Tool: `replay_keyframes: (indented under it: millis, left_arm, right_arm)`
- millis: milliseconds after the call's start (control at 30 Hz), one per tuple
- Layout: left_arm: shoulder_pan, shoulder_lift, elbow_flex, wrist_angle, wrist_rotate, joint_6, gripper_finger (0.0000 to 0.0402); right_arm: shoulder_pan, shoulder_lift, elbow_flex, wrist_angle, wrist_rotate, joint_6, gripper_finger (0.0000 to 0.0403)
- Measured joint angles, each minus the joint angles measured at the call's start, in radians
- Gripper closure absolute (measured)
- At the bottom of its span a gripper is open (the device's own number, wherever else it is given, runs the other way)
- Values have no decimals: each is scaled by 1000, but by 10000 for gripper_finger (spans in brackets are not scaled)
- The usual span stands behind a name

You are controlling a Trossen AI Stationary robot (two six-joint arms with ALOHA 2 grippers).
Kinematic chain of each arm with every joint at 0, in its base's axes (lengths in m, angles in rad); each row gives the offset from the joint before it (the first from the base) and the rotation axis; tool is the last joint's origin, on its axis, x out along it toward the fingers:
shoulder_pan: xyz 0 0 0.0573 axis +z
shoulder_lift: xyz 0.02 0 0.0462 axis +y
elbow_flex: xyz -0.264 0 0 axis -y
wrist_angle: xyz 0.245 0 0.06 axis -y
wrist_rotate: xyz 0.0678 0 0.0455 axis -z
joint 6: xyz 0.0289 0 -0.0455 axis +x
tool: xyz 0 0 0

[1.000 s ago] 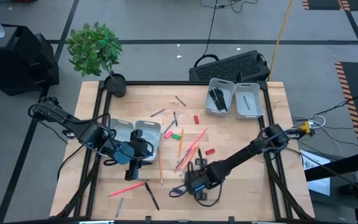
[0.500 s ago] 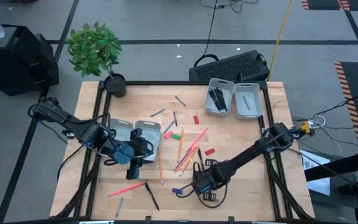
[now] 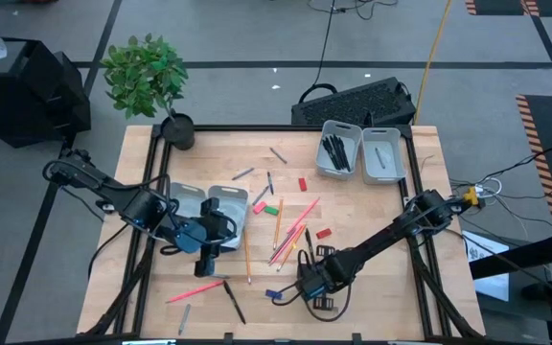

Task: Sort crayons/erasers/pens/pencils in bins
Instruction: Put the gray crayon into the top right gray bin

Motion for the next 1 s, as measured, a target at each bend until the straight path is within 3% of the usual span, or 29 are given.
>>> replay_keyframes:
  millis: [300,567,733,833,1000]
  left_arm:
    - [0,0,0,0,11,2,245]
    - [0,0,0,-6,14,-42,245]
    - [-9,-19,0,-62,107,-44,245]
    - [-18,-60,0,-85,105,-52,245]
    - [-32,-127,1,-58,38,-51,245]
  right_arm:
    - [0,-11,-3,43,-2,-2,380]
    - [-15,-109,-5,79,-28,61,381]
    - [-46,-186,-5,106,-16,131,380]
    - [-81,-258,-3,103,11,208,380]
    - [-177,-388,-2,3,178,273,380]
